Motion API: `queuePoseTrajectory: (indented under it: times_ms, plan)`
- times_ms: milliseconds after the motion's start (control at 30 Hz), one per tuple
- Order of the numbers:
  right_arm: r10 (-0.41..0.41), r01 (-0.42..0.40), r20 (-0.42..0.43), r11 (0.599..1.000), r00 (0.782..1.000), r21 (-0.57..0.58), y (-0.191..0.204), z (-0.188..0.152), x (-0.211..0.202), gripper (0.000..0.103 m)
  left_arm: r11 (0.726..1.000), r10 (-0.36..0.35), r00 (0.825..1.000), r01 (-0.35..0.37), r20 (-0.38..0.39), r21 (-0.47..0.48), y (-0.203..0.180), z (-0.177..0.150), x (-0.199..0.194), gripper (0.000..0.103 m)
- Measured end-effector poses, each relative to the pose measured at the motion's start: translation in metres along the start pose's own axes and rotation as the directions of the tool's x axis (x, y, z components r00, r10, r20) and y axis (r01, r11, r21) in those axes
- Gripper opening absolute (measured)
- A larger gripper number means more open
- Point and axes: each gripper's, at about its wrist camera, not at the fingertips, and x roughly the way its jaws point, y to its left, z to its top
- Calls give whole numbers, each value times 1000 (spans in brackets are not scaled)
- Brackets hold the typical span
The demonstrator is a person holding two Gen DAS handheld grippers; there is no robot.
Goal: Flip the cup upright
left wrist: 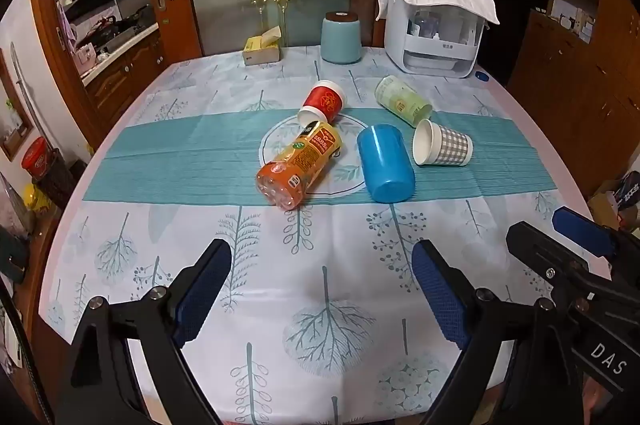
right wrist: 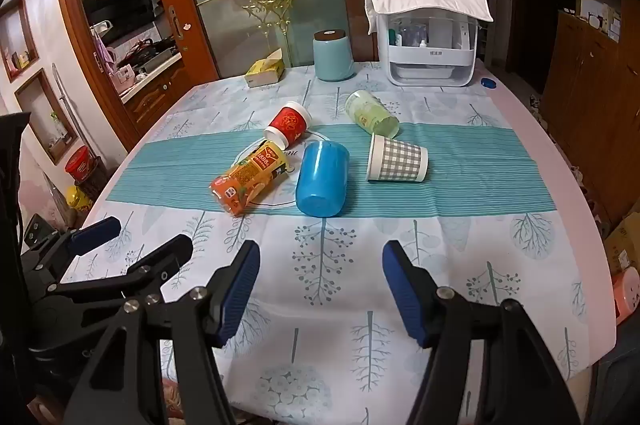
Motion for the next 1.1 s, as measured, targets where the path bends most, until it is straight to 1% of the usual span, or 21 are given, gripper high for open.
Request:
queuePoseTrajectory:
  times_ms: [100,133,267,300,500,600,833,1100]
  plan:
    - [-1,1,4,1000,1000,0,1,0,0,64,1000,-6,1000,6,-6,2,-2,-1,1,91]
    - [-1,1,3,1000,1000,1,1,-1,0,64,1000,-21,1000,21,-14,-15,3,-1,-1,91]
    - [2,-1,-5,1000,1000,7,0,-1,0,64,999,-32,999,32,-28,-21,6,-3,-2,91]
    - [2,-2,-6,1000,1000,8,-1,-1,0,64,1000,-28,998,27,-47,-11,3,-2,7,91]
    - [-2,2,-16,1000,1000,11,-6,3,3,64,999,-42,997,41,-63,-7,2,-1,12,89]
    - [-9,9,-14,1000,1000,4,-1,0,4,64,999,-52,996,51,-70,-8,2,0,13,89]
    - [-14,14,-15,1000,1000,-1,-1,-2,7,64,998,-55,998,54,-43,-9,3,1,12,89]
    - [-15,15,-24,1000,1000,0,-1,-2,12,64,999,-51,998,51,-41,-2,2,1,17,88]
